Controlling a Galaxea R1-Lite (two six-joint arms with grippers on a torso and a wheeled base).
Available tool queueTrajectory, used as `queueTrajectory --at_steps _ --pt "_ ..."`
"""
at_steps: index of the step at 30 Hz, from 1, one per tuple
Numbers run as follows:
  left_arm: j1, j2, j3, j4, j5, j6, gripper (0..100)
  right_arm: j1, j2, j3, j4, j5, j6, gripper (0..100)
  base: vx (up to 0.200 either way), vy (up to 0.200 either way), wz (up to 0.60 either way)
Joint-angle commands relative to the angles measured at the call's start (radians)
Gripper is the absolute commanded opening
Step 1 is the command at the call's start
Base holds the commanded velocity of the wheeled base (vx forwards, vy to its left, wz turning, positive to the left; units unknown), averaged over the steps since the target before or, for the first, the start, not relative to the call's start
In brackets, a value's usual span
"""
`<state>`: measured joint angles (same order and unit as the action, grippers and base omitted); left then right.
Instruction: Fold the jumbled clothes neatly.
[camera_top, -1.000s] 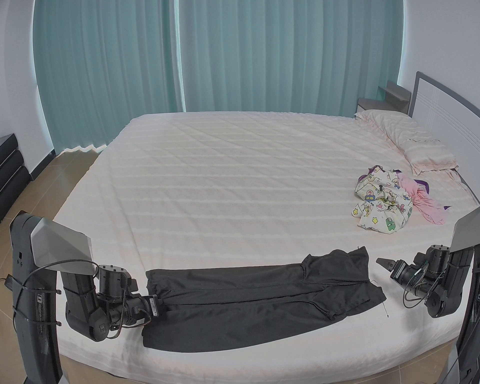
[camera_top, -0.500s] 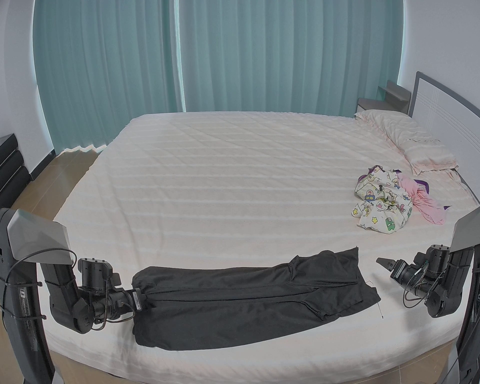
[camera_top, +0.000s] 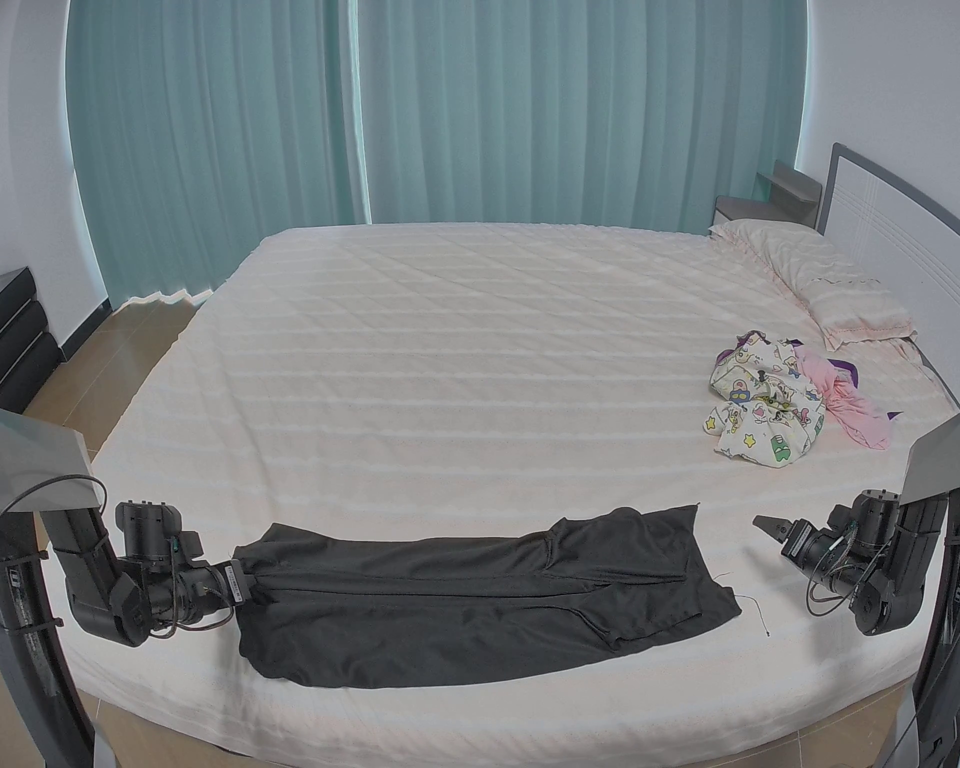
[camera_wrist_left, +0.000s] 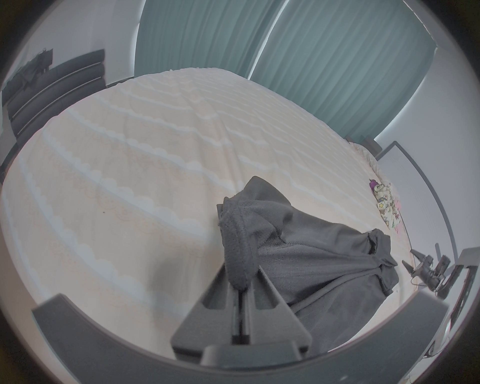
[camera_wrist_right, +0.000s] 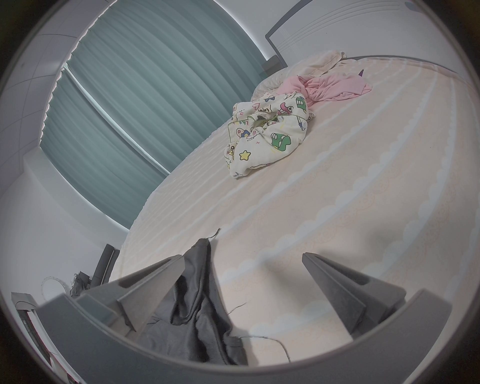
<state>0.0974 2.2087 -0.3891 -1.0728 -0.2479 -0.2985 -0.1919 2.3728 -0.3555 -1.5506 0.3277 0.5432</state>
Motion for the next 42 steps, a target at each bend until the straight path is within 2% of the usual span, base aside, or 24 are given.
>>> queueTrajectory --at_steps 1,7,13,15,20,22,24,25,26,29,34,38,42 --pt "0.065 -0.09 -0.031 0.066 -0.033 -0.001 0 0.0 0.002 0.0 0.0 0.001 0.0 100 0.0 0.0 0.0" --pt "0.131 -0.146 -0.088 0.169 -0.051 -0.001 0 -0.001 0.002 -0.003 0.0 0.001 0.001 100 0.0 0.0 0.0" --pt "0.104 -0.213 -0.079 0.224 -0.064 -0.011 0 0.0 0.0 -0.003 0.0 0.002 0.001 100 0.0 0.0 0.0" --pt "0.062 -0.228 -0.071 0.229 -0.054 -0.028 0 0.0 0.0 -0.003 0.0 0.002 0.001 100 0.0 0.0 0.0" --pt "-0.064 -0.27 -0.053 0.237 -0.001 -0.156 0 -0.001 0.002 -0.005 0.0 0.004 0.004 100 0.0 0.0 0.0" --pt "-0.136 -0.273 -0.062 0.267 0.045 -0.191 0 -0.001 0.003 -0.006 0.0 0.004 0.004 100 0.0 0.0 0.0" --pt "-0.171 -0.271 -0.068 0.284 0.087 -0.202 0 -0.001 0.005 -0.005 0.0 0.004 0.004 100 0.0 0.0 0.0" --pt "-0.228 -0.27 -0.082 0.297 0.15 -0.229 0 -0.001 0.003 -0.005 0.0 0.004 0.004 100 0.0 0.0 0.0" --pt "-0.26 -0.268 -0.091 0.3 0.174 -0.251 0 -0.001 0.003 -0.005 0.0 0.004 0.004 100 0.0 0.0 0.0" --pt "-0.332 -0.273 -0.116 0.304 0.211 -0.31 0 -0.001 0.003 -0.005 0.0 0.005 0.004 100 0.0 0.0 0.0" --pt "-0.401 -0.267 -0.137 0.321 0.246 -0.326 0 -0.001 0.003 -0.005 0.0 0.007 0.004 100 0.0 0.0 0.0" --pt "-0.426 -0.262 -0.189 0.375 0.295 -0.34 0 0.0 0.003 -0.002 0.0 0.019 0.004 100 0.0 0.0 0.0" --pt "-0.484 -0.254 -0.249 0.45 0.312 -0.415 0 -0.001 0.002 -0.003 0.0 0.019 0.009 100 0.0 0.0 0.0"
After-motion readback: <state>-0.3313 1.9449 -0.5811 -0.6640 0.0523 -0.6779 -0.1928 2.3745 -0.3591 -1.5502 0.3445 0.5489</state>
